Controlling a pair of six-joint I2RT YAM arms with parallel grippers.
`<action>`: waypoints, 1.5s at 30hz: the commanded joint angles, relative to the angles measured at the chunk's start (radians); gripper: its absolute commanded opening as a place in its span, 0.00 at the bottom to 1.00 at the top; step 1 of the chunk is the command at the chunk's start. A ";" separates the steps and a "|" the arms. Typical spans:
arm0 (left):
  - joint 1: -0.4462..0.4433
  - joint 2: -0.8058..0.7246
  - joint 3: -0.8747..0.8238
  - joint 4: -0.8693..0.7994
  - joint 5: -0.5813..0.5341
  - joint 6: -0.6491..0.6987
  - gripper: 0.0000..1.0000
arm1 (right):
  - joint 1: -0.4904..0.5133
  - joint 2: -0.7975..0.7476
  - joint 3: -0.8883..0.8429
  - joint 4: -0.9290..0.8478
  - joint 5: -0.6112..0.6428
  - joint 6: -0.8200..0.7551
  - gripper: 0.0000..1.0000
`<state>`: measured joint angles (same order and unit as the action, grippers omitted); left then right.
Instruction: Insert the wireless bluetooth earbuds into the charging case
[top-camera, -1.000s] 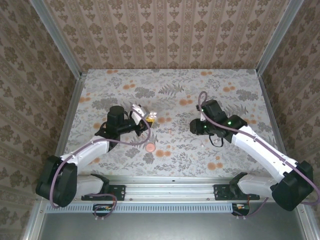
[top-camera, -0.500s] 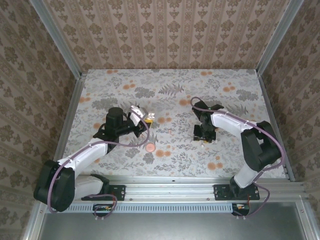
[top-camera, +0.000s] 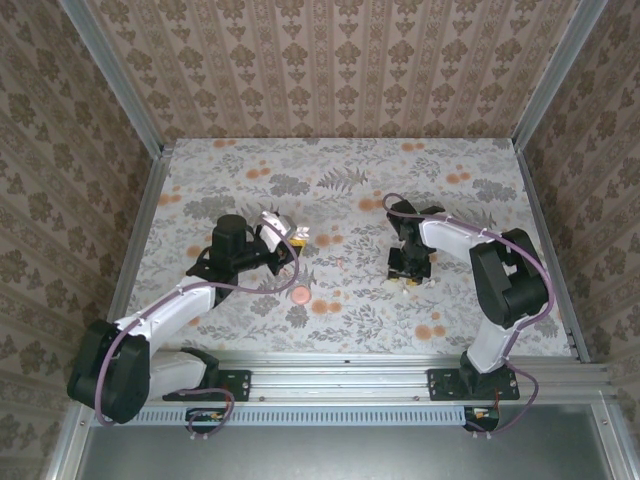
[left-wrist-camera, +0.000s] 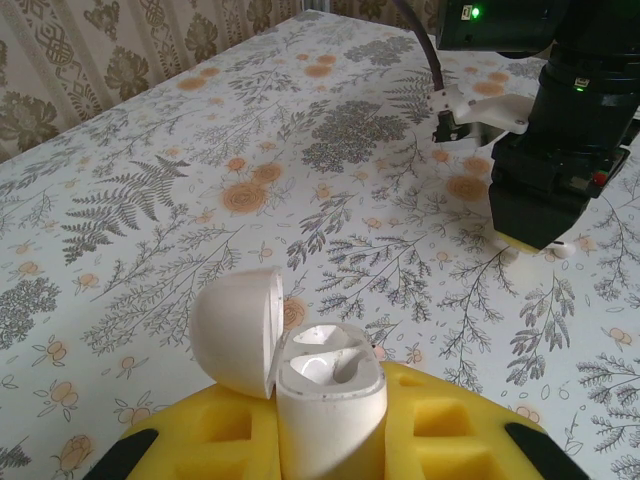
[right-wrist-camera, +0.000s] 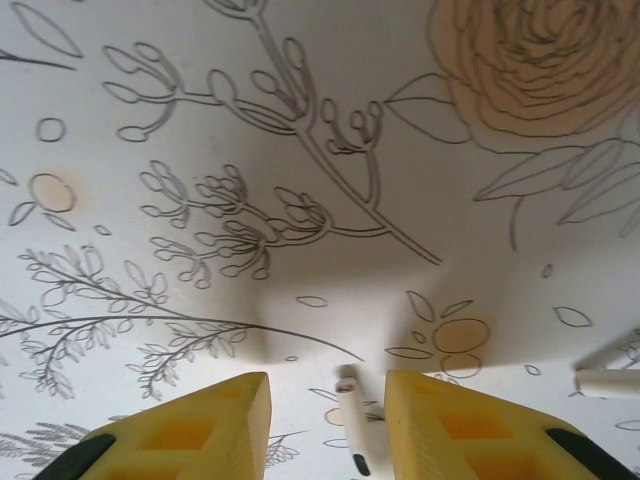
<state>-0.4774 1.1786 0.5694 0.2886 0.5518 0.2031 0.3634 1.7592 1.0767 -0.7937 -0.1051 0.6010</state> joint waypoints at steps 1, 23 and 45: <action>-0.009 0.006 -0.006 0.003 0.005 0.010 0.06 | -0.002 -0.012 -0.019 0.011 -0.062 -0.015 0.36; -0.024 0.022 -0.003 0.000 0.005 0.013 0.06 | 0.056 -0.119 -0.022 -0.070 -0.117 -0.100 0.29; -0.027 0.019 0.002 -0.012 -0.006 0.016 0.06 | -0.055 -0.038 0.029 -0.187 -0.059 0.311 0.33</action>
<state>-0.4980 1.1976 0.5694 0.2752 0.5476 0.2035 0.3099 1.6947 1.0950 -0.9794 -0.1581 0.8715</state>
